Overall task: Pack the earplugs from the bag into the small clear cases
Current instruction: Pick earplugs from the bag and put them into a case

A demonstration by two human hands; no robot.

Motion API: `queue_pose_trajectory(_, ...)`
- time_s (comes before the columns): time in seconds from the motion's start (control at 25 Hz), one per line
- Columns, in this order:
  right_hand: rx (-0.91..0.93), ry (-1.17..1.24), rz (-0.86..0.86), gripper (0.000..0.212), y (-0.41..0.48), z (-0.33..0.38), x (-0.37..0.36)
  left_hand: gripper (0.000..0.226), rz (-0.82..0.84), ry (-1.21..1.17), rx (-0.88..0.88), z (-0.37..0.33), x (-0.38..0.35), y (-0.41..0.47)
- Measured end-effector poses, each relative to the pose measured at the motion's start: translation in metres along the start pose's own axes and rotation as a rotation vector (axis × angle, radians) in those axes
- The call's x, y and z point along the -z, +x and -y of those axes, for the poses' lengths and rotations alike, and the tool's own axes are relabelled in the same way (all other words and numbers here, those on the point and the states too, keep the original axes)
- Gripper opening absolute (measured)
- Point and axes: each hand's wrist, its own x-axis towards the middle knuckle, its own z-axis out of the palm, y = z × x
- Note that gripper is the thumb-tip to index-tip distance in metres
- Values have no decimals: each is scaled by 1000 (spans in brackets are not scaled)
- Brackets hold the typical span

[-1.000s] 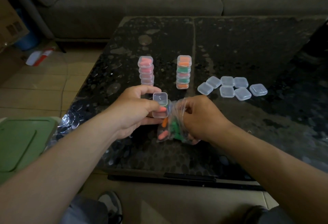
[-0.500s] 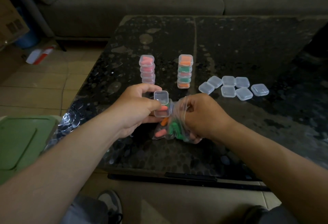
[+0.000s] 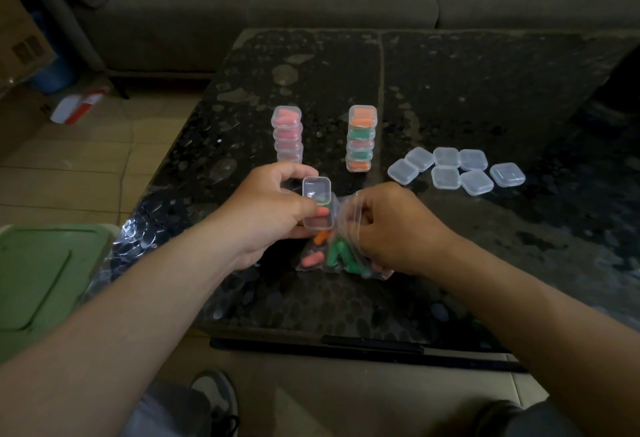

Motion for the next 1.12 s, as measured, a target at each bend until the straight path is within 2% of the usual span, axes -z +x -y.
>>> queue_pose_trajectory(0.56,133,-157,-192,14,-17,-1,10,43,6,73,-8,-1,-1,1)
queue_pose_trajectory(1.12,-3,-77,-371,15,-29,-2,36,44,-73,62,-38,-7,-1,-2)
